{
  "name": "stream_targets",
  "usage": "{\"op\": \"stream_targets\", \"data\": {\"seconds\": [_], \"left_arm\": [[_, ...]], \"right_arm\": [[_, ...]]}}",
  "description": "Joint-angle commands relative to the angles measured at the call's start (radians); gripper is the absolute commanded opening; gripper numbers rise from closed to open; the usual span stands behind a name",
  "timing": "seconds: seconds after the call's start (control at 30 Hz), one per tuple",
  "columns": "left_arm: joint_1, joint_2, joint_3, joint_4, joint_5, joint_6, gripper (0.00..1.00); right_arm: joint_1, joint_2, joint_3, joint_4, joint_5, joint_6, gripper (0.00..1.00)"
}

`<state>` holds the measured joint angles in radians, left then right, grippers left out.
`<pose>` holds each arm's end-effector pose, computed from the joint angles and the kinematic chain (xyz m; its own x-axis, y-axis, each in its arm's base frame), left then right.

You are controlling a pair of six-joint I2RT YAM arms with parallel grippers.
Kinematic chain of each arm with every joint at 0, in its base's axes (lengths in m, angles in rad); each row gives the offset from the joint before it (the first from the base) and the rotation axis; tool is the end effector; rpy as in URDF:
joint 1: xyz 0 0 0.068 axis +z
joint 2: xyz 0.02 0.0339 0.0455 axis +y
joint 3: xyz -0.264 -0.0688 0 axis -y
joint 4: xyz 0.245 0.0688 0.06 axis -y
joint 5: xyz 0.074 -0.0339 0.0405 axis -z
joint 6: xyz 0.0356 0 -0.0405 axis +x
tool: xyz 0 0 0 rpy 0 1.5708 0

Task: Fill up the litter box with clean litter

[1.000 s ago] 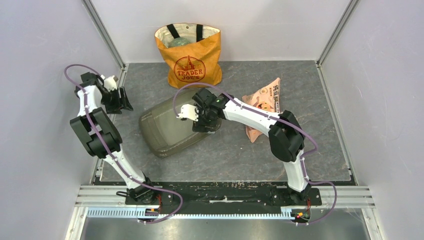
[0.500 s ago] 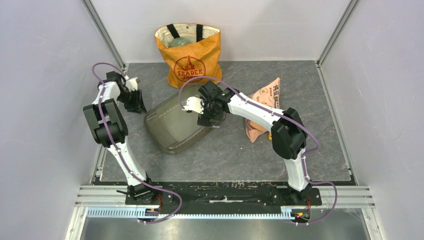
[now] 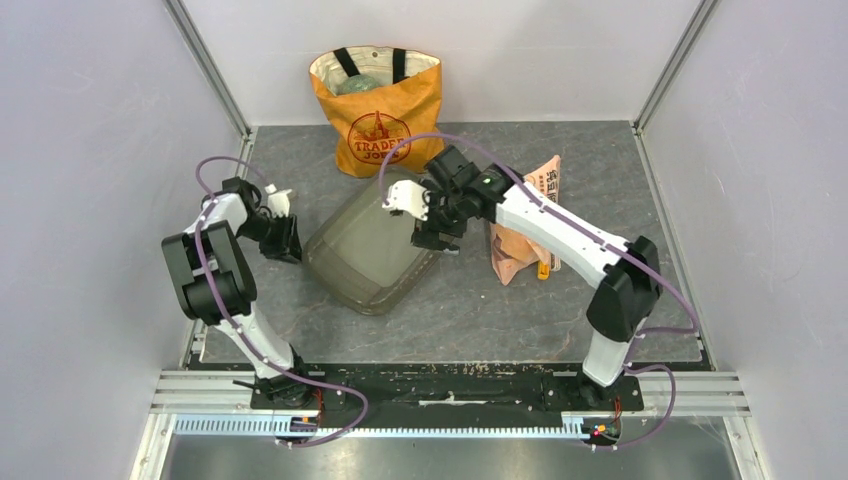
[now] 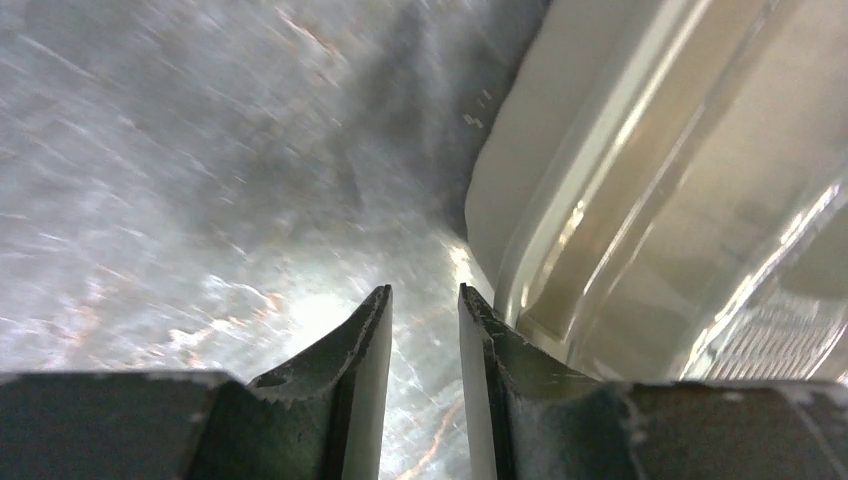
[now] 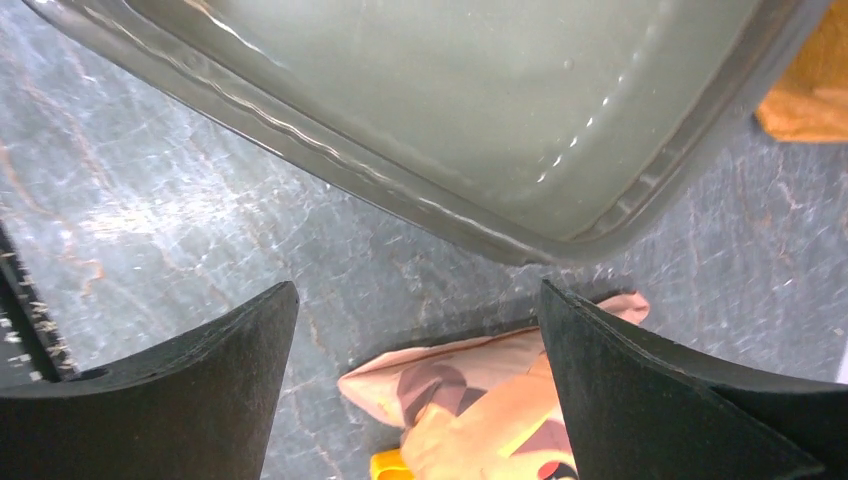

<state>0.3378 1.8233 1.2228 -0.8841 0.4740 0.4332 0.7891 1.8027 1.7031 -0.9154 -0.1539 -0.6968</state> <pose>0.3178 0.0944 0.1749 -0.9614 0.0582 -0.2690 0.1606 0.9123 -0.3766 0.2695 0.2792 0.3130 0.0277 -0.8723 -0.4882 -0.9656 0.1029 -0.2387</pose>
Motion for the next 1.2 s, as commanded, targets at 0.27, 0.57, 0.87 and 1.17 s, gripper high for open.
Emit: {"op": "stream_targets", "data": {"seconds": [0.27,0.57,0.87,1.17], "left_arm": [[-0.111,-0.193,-0.249,-0.003,0.060,0.160,0.37],[-0.161,-0.287,-0.342,-0.020,-0.020,0.189,0.39],[0.046,-0.290,0.125,-0.105,0.130,0.059,0.63],[-0.196,-0.186,0.288,0.075,0.191,-0.273,0.76]], "right_arm": [[-0.241,-0.041,0.109,-0.113,-0.246,0.359,0.97],[-0.291,0.036,0.169,-0.099,-0.219,0.441,0.95],[-0.290,0.034,0.137,-0.046,-0.195,0.694,0.90],[-0.291,0.075,0.067,0.030,-0.166,0.916,0.87]]}}
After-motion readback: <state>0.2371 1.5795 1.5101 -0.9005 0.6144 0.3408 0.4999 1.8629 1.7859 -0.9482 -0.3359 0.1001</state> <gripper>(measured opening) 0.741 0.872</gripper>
